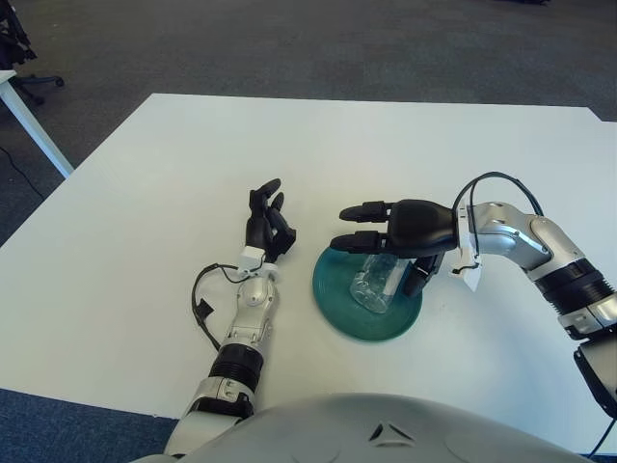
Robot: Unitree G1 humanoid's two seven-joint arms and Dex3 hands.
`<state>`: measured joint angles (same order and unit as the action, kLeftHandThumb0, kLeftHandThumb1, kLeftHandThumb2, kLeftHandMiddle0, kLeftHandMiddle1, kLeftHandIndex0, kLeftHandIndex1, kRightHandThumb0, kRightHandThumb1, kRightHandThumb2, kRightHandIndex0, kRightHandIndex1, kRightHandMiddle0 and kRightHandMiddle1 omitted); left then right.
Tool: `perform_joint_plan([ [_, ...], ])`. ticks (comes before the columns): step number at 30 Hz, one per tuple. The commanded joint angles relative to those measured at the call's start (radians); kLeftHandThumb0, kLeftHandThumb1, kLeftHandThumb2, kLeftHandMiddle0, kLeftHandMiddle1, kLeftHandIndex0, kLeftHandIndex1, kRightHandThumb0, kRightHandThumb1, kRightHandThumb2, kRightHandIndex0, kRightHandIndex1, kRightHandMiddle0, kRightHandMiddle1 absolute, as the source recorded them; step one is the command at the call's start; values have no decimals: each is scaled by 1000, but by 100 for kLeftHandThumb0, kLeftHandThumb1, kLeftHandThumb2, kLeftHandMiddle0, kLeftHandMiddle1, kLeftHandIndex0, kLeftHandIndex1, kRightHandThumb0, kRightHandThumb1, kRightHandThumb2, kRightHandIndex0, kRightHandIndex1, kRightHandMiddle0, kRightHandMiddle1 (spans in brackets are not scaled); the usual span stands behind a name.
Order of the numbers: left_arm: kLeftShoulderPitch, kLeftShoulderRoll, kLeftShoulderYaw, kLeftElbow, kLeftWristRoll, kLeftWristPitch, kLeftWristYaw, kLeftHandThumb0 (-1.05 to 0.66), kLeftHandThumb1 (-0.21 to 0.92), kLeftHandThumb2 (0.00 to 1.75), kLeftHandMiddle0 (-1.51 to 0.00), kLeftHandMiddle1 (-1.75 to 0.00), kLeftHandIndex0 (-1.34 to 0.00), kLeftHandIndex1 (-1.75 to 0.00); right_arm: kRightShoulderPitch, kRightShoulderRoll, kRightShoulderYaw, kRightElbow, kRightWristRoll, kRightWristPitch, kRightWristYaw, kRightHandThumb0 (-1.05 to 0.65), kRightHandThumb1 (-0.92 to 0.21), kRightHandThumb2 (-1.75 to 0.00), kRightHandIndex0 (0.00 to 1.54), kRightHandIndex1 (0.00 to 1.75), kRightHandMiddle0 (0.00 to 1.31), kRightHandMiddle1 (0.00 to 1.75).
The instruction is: Put the bottle into the plate.
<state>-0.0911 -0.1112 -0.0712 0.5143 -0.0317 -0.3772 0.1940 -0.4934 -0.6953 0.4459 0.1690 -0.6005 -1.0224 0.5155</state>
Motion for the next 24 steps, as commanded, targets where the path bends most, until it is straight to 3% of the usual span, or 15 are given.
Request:
perform_joint_plan([
  [1, 49, -68, 2, 33, -26, 47, -18, -77, 92, 109, -40, -20, 0, -99, -23, -3, -4, 12, 14, -10, -3, -76, -92, -77, 0, 0, 0, 0],
  [13, 59, -65, 3, 35, -47, 22, -48, -79, 92, 107, -40, -20, 0, -103, -21, 8, -33, 41, -3, -14, -55, -98, -92, -77, 0, 0, 0, 0],
  [19, 50, -53, 5, 75, -13, -36, -21, -80, 92, 106, -41, -21, 0, -100, -21, 56, -69, 155, 283, 102, -14, -104, -92, -80, 0, 0, 0, 0],
  [24, 38, -47, 9, 102, 11, -59, -6, -80, 92, 105, -43, -22, 0, -101, -30, 96, -87, 214, 414, 193, 40, -104, -92, -80, 0, 0, 0, 0],
])
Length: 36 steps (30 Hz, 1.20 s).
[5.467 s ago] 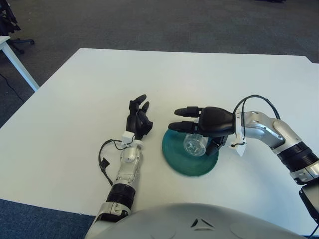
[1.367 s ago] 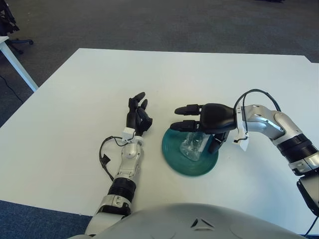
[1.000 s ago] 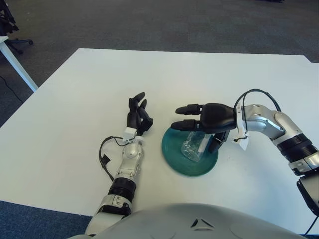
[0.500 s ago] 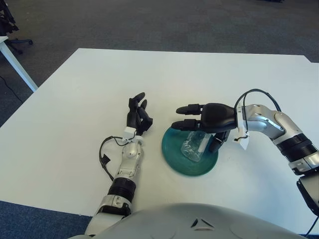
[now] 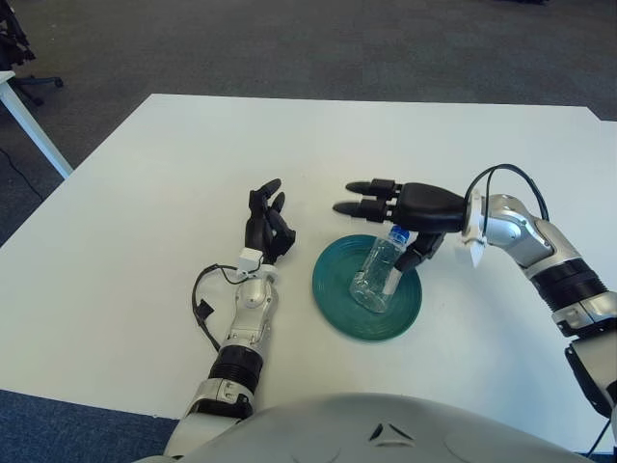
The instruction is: Put the bottle into the plate.
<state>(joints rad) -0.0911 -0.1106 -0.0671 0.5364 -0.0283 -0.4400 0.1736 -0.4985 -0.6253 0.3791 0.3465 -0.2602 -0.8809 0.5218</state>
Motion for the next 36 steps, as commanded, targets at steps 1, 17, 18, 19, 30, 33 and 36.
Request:
perform_joint_plan([
  [1, 33, -44, 8, 92, 10, -2, 14, -81, 92, 105, -43, -22, 0, -102, -23, 35, -32, 50, 106, 72, 42, -104, -92, -79, 0, 0, 0, 0],
  [17, -5, 1, 44, 213, 6, -59, -56, -89, 92, 109, -42, -21, -2, -103, -35, 242, -218, 305, 716, 369, 518, -105, -92, -97, 0, 0, 1, 1],
  [18, -7, 3, 47, 218, 6, -62, -60, -89, 92, 109, -42, -21, -2, -103, -39, 252, -226, 312, 724, 389, 537, -105, -92, -97, 0, 0, 1, 1],
  [19, -8, 4, 50, 224, 6, -66, -63, -89, 92, 110, -42, -21, -2, -103, -43, 261, -234, 318, 727, 404, 552, -105, -92, -98, 0, 0, 2, 1],
  [30, -7, 25, 71, 233, 20, -72, -85, -91, 92, 110, -42, -20, -3, -104, -58, 316, -317, 323, 733, 583, 655, -105, -92, -107, 0, 0, 0, 0],
  [33, -4, 35, 75, 230, 17, -73, -98, -91, 92, 110, -43, -20, -3, -104, -58, 333, -339, 313, 738, 627, 653, -105, -92, -109, 0, 0, 0, 0],
  [36, -2, 40, 83, 228, 12, -68, -110, -91, 92, 110, -43, -20, -4, -104, -51, 346, -369, 304, 741, 688, 609, -105, -92, -110, 0, 0, 1, 1],
])
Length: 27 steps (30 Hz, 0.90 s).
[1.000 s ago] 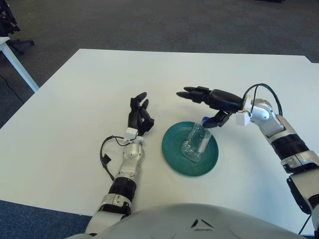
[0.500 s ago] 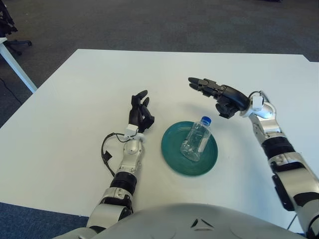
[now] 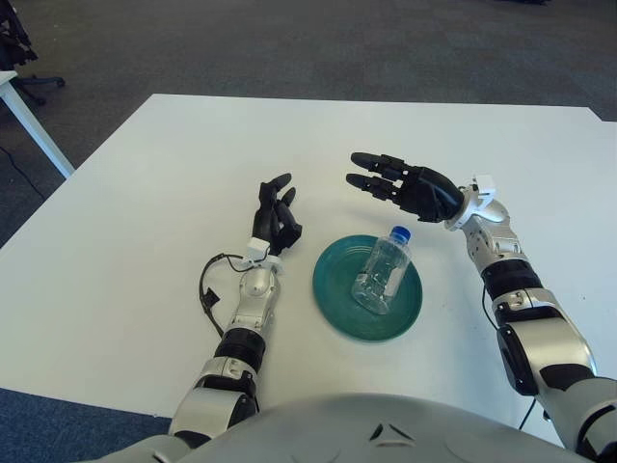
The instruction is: Put the bottle into the plate.
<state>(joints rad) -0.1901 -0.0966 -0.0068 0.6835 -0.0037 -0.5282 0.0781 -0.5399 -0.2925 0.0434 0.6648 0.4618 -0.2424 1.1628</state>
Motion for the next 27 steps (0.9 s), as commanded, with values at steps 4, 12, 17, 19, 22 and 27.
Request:
perform_joint_plan([
  [4, 100, 33, 35, 81, -15, 19, -30, -90, 92, 109, -43, -20, -4, -104, 7, 39, -82, -12, 31, 158, -119, -105, -92, -110, 1, 1, 4, 3],
  [12, 113, 55, 34, 69, 10, 12, -34, -89, 92, 108, -43, -20, -3, -104, 32, 88, -142, -66, 65, 418, -296, -105, -92, -104, 8, 3, 6, 7],
  [17, 116, 65, 39, 70, 6, 8, -44, -89, 92, 108, -43, -19, -2, -103, 54, 107, -158, -103, 55, 490, -352, -105, -92, -103, 12, 4, 4, 7],
  [19, 117, 67, 41, 69, 5, 8, -49, -88, 92, 108, -43, -19, -2, -103, 61, 111, -165, -106, 54, 508, -366, -105, -92, -103, 12, 4, 3, 8],
  [22, 120, 72, 43, 65, 1, 10, -58, -88, 92, 108, -43, -19, -2, -103, 67, 121, -177, -105, 53, 523, -381, -105, -92, -103, 14, 3, 1, 12],
  [27, 128, 79, 47, 56, 0, 20, -65, -87, 92, 108, -43, -19, -2, -103, 68, 139, -203, -92, 56, 544, -411, -105, -92, -104, 17, 3, 0, 17],
])
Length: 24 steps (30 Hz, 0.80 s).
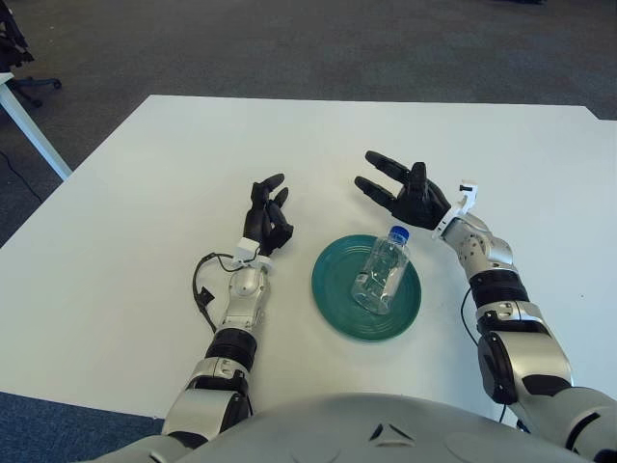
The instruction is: Put the bottle into the plate.
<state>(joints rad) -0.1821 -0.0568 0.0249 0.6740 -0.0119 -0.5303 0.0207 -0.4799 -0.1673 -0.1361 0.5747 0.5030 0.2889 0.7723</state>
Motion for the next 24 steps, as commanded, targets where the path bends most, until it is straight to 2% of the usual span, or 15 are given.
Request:
perform_joint_plan([
  [1, 122, 40, 16, 63, 8, 23, -7, -87, 92, 108, -43, -19, -2, -103, 8, 16, -29, 1, 15, 17, -26, -105, -92, -104, 18, 3, 0, 19],
  [6, 131, 46, 19, 55, 11, 28, -9, -86, 92, 109, -43, -19, -1, -103, -2, 16, -54, 34, 8, 14, -39, -105, -92, -101, 21, 4, 0, 25],
  [11, 136, 54, 21, 58, 11, 29, -9, -85, 92, 108, -43, -19, -1, -104, -25, 21, -88, 116, 5, -27, -37, -105, -92, -95, 25, 5, 0, 30],
  [20, 145, 55, 28, 58, 13, 23, 4, -81, 92, 105, -48, -21, -8, -106, -93, 28, -169, 353, -5, -167, -53, -101, -92, -92, 35, 8, 0, 40],
  [24, 150, 52, 34, 46, 15, 43, 19, -81, 92, 104, -48, -22, -9, -107, -112, 26, -199, 435, -4, -209, -54, -101, -92, -91, 41, 10, 0, 52],
])
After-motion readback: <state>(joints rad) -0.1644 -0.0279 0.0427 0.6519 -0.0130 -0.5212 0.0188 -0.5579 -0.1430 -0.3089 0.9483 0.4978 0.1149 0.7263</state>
